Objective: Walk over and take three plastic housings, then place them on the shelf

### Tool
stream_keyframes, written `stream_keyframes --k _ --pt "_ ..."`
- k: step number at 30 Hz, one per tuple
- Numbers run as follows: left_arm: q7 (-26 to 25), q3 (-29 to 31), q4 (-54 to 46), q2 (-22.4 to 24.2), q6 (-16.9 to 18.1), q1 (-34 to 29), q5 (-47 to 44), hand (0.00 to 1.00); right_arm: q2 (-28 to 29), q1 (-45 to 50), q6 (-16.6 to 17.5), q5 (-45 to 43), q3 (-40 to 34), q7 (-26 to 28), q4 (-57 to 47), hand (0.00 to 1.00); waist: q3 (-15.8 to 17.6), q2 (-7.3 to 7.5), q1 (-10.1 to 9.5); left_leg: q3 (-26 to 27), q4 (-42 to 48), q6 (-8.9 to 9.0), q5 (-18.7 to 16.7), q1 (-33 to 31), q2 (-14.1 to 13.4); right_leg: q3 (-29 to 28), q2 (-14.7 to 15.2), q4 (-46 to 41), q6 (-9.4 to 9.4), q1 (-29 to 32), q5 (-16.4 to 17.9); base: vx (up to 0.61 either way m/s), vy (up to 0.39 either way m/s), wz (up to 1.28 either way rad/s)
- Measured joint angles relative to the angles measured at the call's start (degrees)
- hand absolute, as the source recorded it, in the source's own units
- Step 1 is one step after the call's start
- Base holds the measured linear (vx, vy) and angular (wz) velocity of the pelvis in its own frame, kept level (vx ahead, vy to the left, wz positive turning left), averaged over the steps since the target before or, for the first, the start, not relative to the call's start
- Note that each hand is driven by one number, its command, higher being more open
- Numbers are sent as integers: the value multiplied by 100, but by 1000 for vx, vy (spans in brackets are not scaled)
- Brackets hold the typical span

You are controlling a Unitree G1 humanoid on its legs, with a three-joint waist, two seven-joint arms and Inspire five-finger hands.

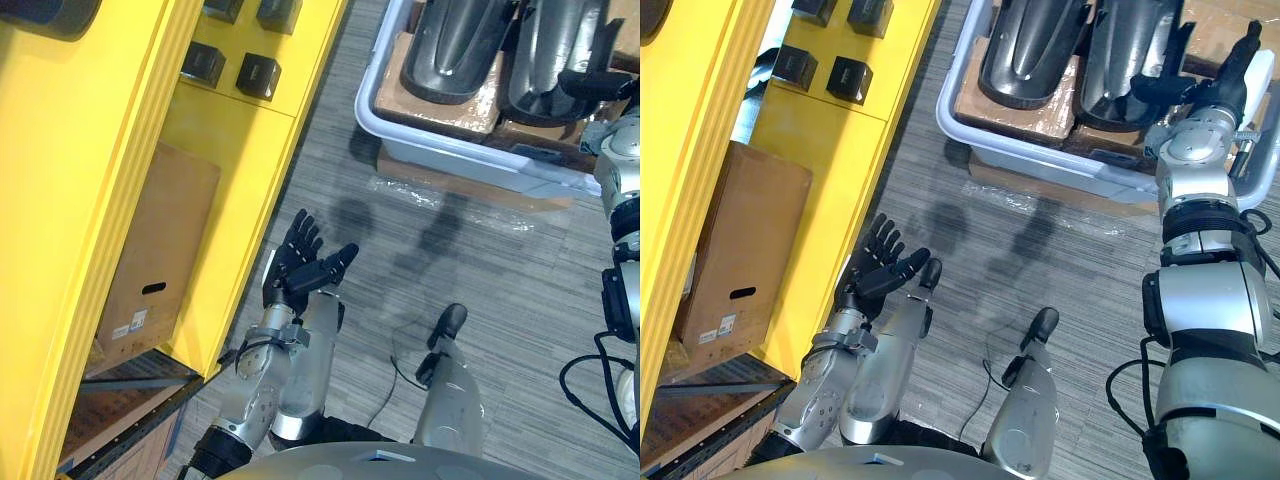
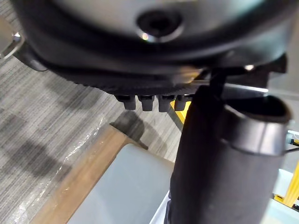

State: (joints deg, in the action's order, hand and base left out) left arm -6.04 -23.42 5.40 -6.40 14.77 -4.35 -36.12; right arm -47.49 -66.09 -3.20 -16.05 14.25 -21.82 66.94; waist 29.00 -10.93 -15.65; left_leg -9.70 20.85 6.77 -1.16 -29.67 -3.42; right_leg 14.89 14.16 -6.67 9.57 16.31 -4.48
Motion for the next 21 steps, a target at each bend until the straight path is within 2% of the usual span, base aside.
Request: stream_keyframes --k 2,3,7,13,18,21 --pt "7 -68 90 0 3 4 2 100 -3 0 -147 130 -12 23 86 100 -3 -5 -2 -32 1 2 8 -12 15 41 13 -26 3 -1 18 -11 -12 9" --pt "5 -149 150 1 2 7 3 100 -27 -21 -241 200 -20 75 81 0 -5 -7 -2 -46 2 2 11 -15 27 59 23 -43 -2 -4 33 -14 -9 9" --pt "13 -389 183 74 2 4 1 100 -228 -9 -520 369 -32 280 92 0 -8 -14 -6 -153 5 11 28 -95 69 198 45 -122 -29 22 88 -20 -12 14" --pt "0 -385 359 145 5 3 2 100 -517 -42 -879 681 -198 276 165 0 -12 -19 5 -162 4 13 33 -76 70 217 64 -229 -54 45 153 -5 -4 3" --pt "-44 -357 292 146 43 3 0 100 -417 4 -1530 344 -619 218 377 0 -17 -25 22 -143 -22 24 31 134 62 227 65 -227 -68 -149 188 0 0 0" --pt "-64 -257 112 139 51 -29 -13 100 -382 42 -1651 103 -890 255 441 0 -16 -25 74 -122 -34 25 30 205 52 219 64 -228 -70 -207 190 0 0 0"
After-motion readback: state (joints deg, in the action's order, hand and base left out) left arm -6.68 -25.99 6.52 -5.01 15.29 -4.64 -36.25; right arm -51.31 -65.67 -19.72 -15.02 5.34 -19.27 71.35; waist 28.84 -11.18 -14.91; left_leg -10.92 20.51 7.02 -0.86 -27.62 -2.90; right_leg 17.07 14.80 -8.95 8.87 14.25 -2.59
